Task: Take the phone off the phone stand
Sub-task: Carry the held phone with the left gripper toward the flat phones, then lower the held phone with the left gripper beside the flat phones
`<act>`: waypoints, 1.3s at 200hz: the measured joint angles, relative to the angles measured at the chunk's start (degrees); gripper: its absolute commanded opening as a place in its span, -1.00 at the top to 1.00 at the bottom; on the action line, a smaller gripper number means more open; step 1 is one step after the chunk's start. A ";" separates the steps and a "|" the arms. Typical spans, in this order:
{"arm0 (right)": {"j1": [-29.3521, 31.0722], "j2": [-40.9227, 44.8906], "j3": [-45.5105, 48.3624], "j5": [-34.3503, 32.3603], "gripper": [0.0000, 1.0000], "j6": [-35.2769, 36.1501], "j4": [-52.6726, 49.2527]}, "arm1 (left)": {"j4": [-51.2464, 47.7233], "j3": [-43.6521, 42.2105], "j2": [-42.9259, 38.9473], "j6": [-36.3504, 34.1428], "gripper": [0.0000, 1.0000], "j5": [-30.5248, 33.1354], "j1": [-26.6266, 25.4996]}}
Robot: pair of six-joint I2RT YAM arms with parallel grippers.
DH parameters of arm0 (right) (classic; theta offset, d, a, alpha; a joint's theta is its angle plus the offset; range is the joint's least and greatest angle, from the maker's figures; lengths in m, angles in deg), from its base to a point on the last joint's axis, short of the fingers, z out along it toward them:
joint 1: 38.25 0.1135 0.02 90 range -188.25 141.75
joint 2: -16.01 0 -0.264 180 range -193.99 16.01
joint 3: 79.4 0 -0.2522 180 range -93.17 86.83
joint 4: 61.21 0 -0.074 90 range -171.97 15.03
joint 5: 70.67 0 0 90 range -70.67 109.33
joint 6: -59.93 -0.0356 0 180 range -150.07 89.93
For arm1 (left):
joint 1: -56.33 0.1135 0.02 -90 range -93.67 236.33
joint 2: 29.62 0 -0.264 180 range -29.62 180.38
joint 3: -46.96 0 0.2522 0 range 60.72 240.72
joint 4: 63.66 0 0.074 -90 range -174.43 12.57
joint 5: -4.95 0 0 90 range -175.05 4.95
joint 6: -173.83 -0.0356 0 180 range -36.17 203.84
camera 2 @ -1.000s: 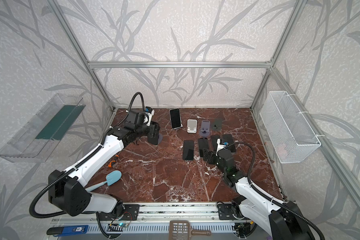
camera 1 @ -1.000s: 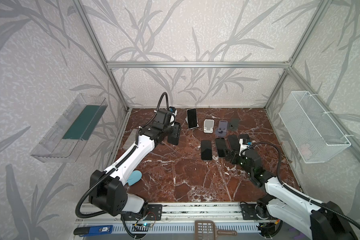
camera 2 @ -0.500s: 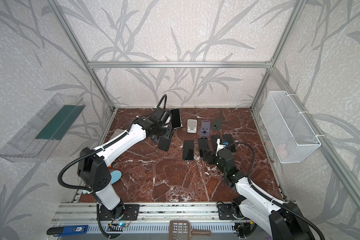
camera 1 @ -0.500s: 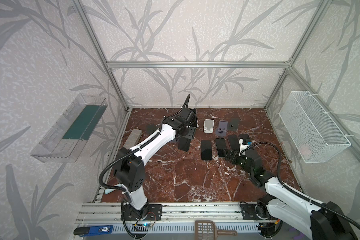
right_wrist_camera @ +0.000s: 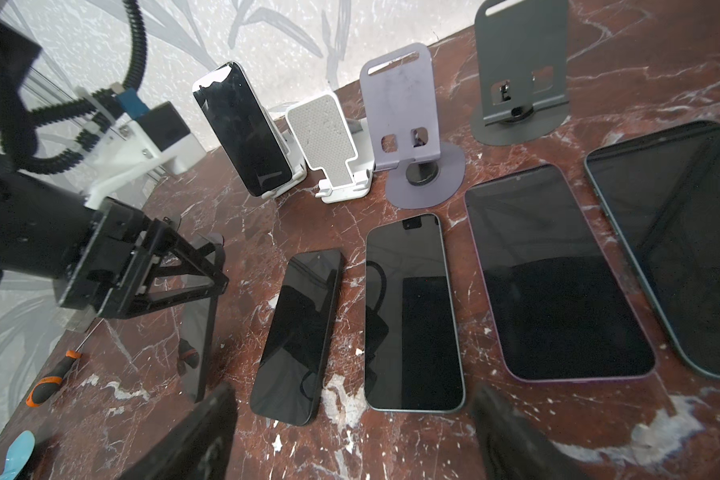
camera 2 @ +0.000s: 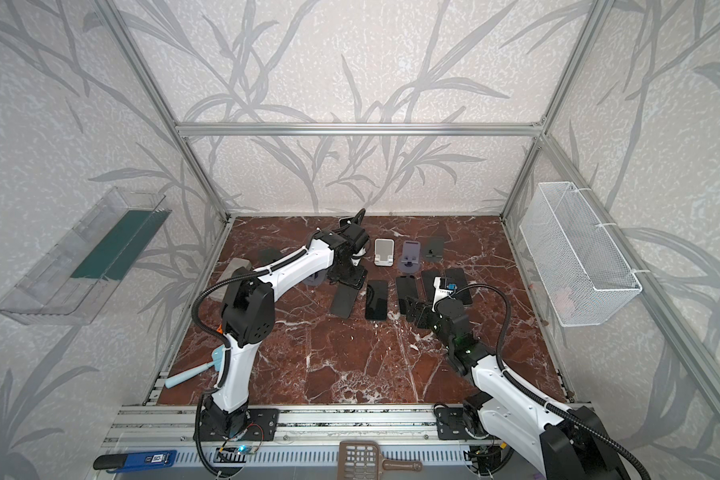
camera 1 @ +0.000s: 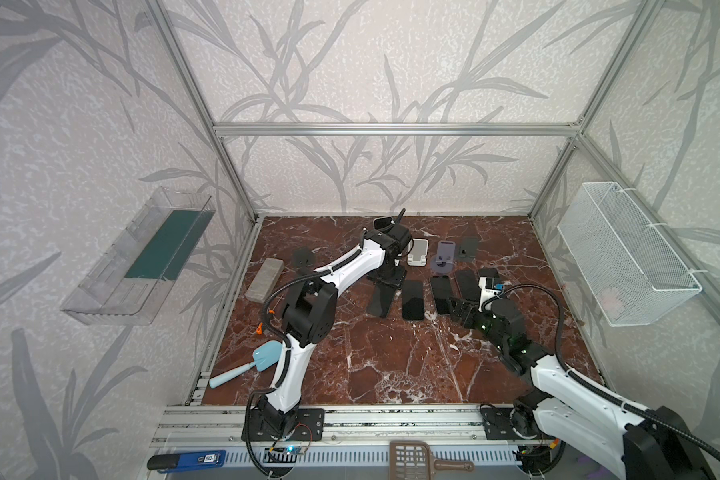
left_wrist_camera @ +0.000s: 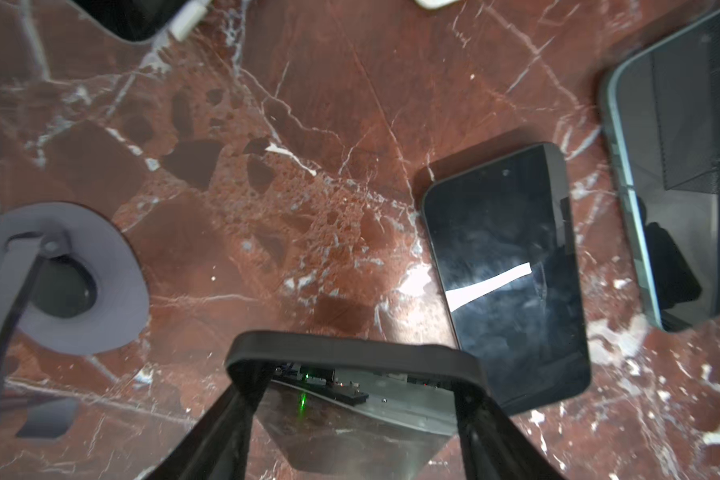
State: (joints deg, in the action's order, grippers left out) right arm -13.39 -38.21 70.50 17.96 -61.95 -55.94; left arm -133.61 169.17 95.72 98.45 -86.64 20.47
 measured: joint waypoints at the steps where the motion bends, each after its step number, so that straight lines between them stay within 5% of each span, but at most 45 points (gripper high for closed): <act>1: 0.00 -0.02 0.00 0.00 -0.75 0.00 0.00 | -0.04 0.07 0.09 0.00 0.11 0.00 0.00; 144: 0.00 0.70 0.00 0.13 -0.75 0.02 -0.04 | -8.94 15.37 14.27 7.72 0.14 -1.64 2.10; 260: 0.00 1.49 0.00 0.13 -0.75 0.00 -0.04 | -11.41 16.13 15.41 13.84 0.08 -3.41 2.38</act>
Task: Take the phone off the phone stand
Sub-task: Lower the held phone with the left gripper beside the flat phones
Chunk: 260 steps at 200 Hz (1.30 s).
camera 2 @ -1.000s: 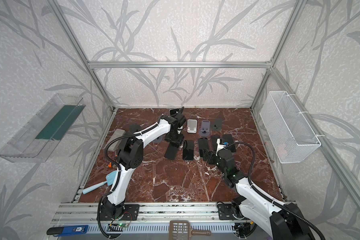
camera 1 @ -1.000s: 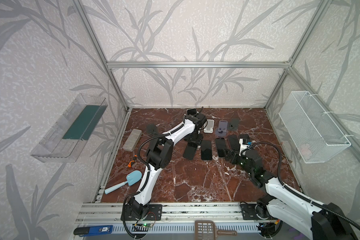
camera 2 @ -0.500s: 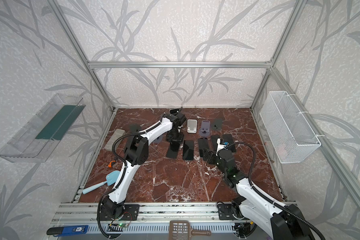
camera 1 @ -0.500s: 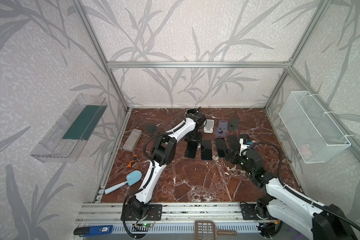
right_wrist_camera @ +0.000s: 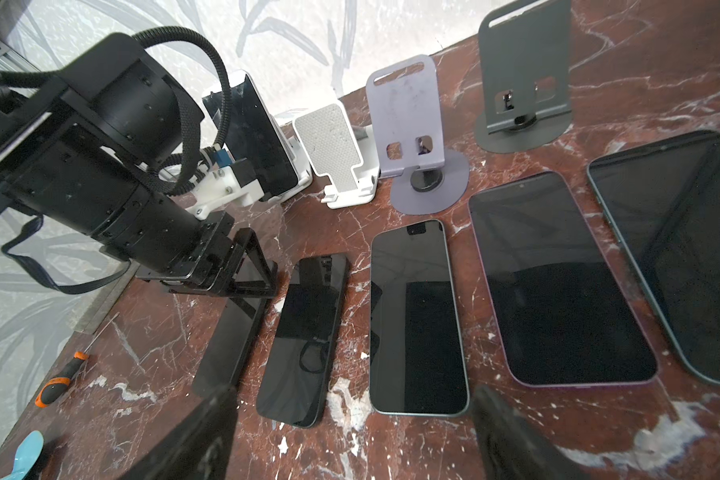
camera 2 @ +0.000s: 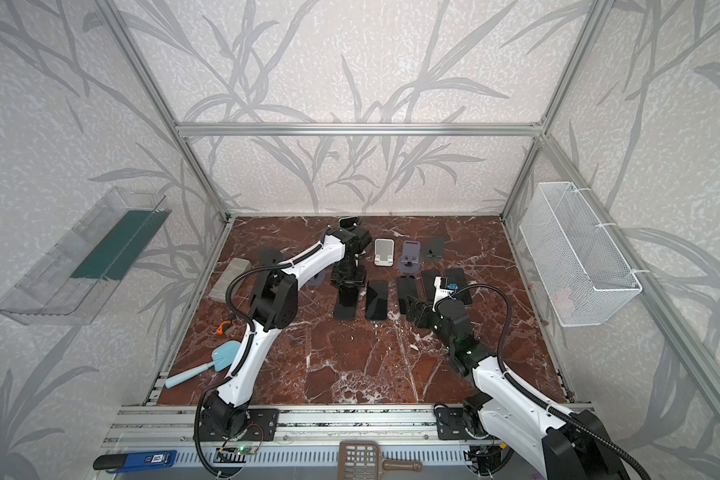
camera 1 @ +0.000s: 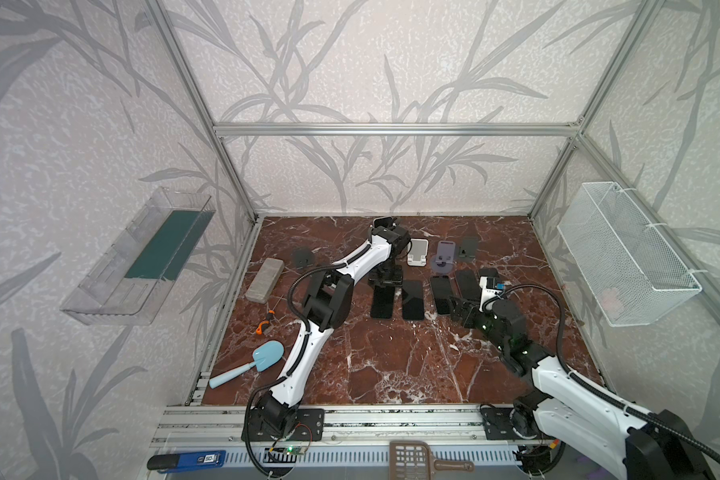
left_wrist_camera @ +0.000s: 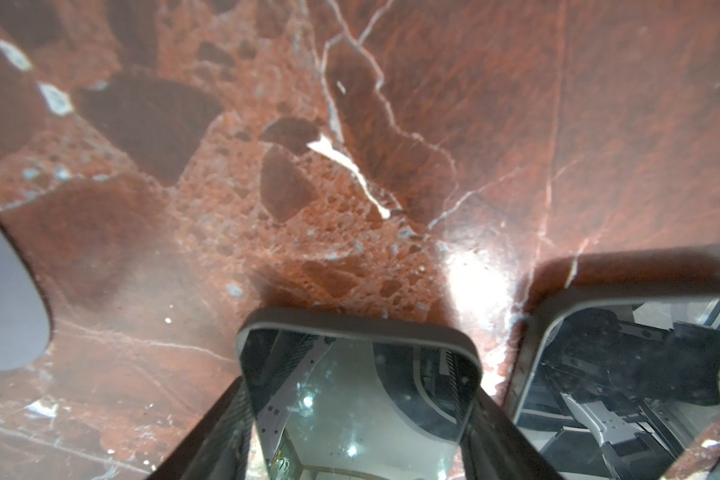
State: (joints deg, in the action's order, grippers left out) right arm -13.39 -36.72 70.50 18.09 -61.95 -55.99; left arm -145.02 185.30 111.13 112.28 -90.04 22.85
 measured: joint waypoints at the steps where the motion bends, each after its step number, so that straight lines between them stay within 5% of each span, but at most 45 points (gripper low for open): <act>1: 0.00 0.02 0.00 -0.02 -0.75 0.00 0.00 | 0.09 -0.09 -0.02 0.07 0.07 -0.02 0.00; 181: 0.00 2.32 0.00 -1.73 -0.78 0.09 -1.07 | 6.82 -7.61 -3.85 2.45 -0.42 -1.38 -0.17; 216: 0.00 2.32 0.00 -1.73 -0.78 0.17 -1.09 | 7.72 -8.07 -4.04 2.80 -0.77 -2.16 -0.31; 260: 0.00 2.29 0.00 -1.75 -0.78 0.26 -1.09 | 8.17 -8.17 -4.28 2.73 -0.78 -2.67 -0.42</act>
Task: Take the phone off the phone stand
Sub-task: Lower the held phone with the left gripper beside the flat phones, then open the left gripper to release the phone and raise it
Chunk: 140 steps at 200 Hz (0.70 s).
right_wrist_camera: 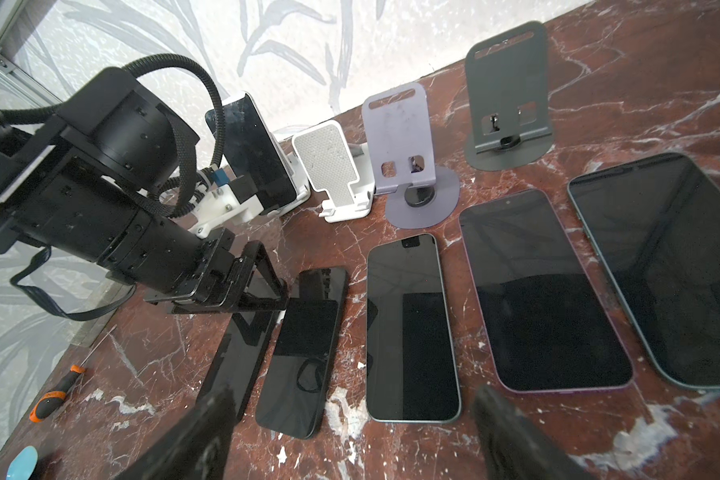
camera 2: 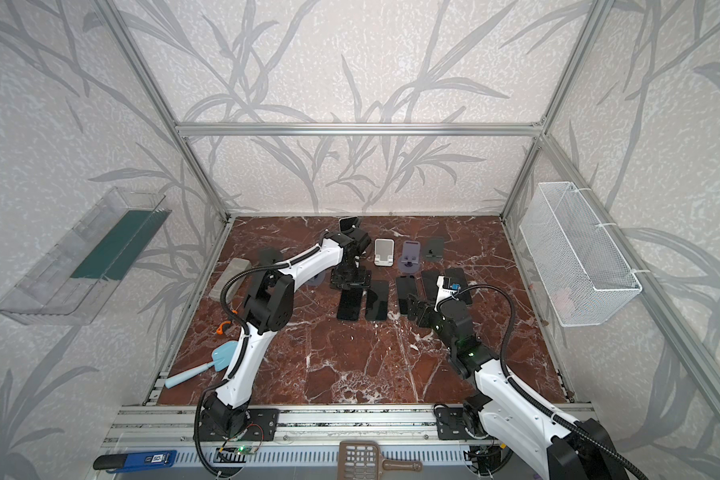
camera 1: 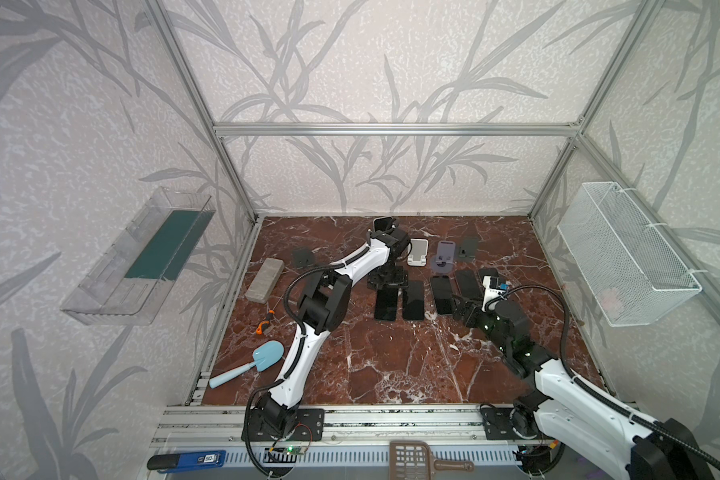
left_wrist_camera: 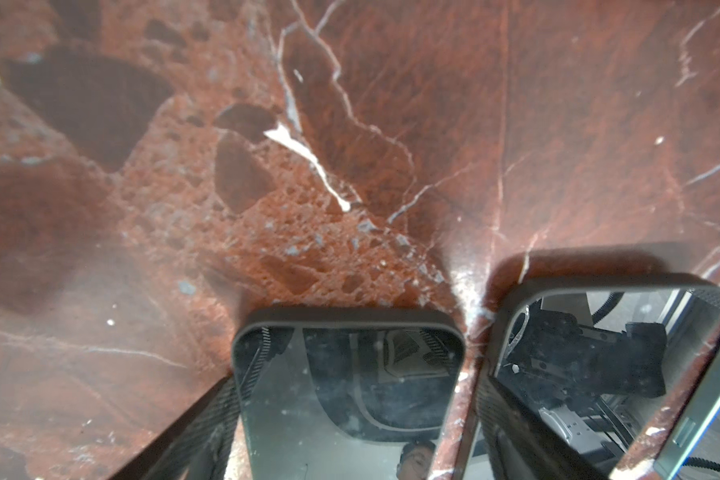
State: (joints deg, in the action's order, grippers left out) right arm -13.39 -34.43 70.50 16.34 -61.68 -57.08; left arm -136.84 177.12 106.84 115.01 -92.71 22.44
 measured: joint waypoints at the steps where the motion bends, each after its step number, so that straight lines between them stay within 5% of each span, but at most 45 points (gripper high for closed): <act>1: 0.00 0.00 0.00 0.00 -0.78 0.00 0.00 | 0.00 0.00 0.00 0.00 -0.78 0.00 0.00; 77: 0.00 0.00 0.00 0.04 -0.78 0.00 0.00 | -2.58 6.21 -4.02 -2.71 -0.59 1.36 0.48; 113: 0.07 0.57 0.02 0.00 -0.78 -0.04 -0.15 | 2.29 3.23 -18.49 -6.19 -0.59 0.50 0.35; 140: 0.07 3.63 0.68 -1.09 -0.72 -0.63 -0.13 | 14.36 -12.26 -34.97 -8.07 -0.78 0.24 -0.96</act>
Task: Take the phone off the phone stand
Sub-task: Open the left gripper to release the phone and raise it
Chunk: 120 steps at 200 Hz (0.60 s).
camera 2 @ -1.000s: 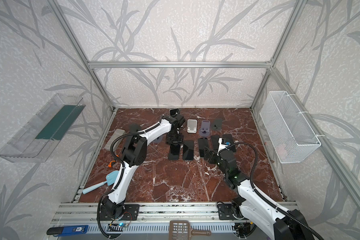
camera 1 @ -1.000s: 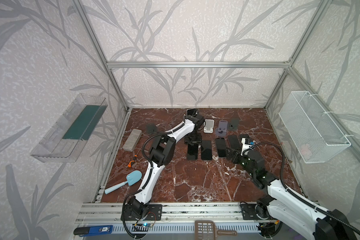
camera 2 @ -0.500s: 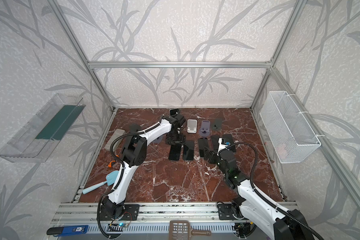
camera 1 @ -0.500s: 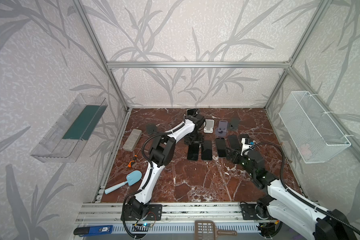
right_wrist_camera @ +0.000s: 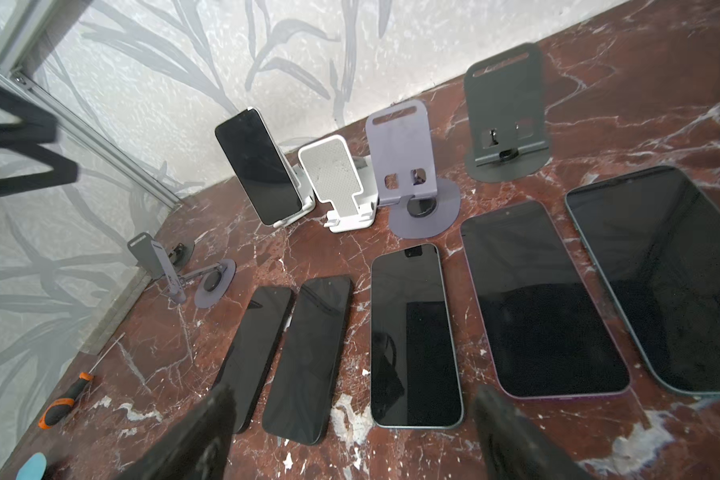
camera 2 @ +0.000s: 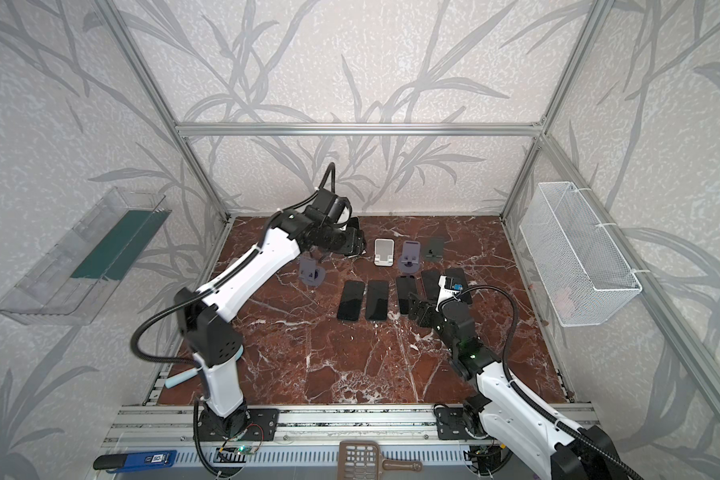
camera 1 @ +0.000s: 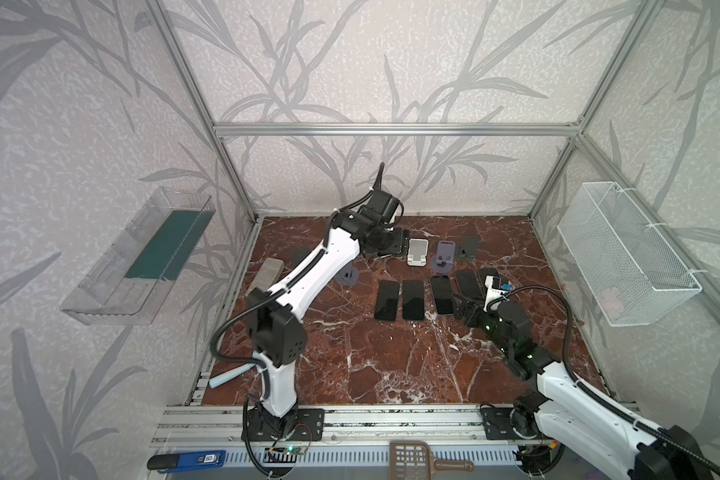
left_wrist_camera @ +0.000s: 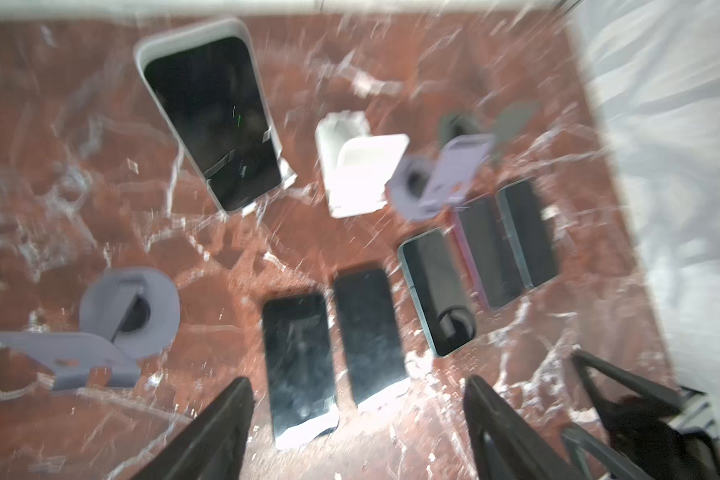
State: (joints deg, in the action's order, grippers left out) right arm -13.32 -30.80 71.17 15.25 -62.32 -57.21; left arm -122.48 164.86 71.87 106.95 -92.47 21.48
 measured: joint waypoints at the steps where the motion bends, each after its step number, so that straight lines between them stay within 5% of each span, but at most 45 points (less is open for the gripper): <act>1: 0.00 0.07 0.02 0.00 -0.72 -0.04 0.02 | 1.01 -1.20 -0.92 -0.04 -0.79 0.00 -0.04; 9: 0.00 0.96 0.33 -0.42 -0.68 -0.35 0.09 | 6.23 -8.28 -6.14 -0.22 -0.98 0.00 -0.28; 64: 0.04 -1.27 1.09 -1.25 -0.67 -1.16 2.47 | 40.96 -51.47 -26.56 2.10 -0.98 1.95 -0.74; 120: 0.04 -12.39 1.16 -1.49 -0.75 -1.11 4.83 | 51.32 -59.65 -31.12 6.05 -0.98 10.23 -0.09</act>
State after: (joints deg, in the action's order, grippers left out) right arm -13.28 -43.19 72.33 13.76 -63.43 -52.38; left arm -71.16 105.21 40.75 113.00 -82.24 21.39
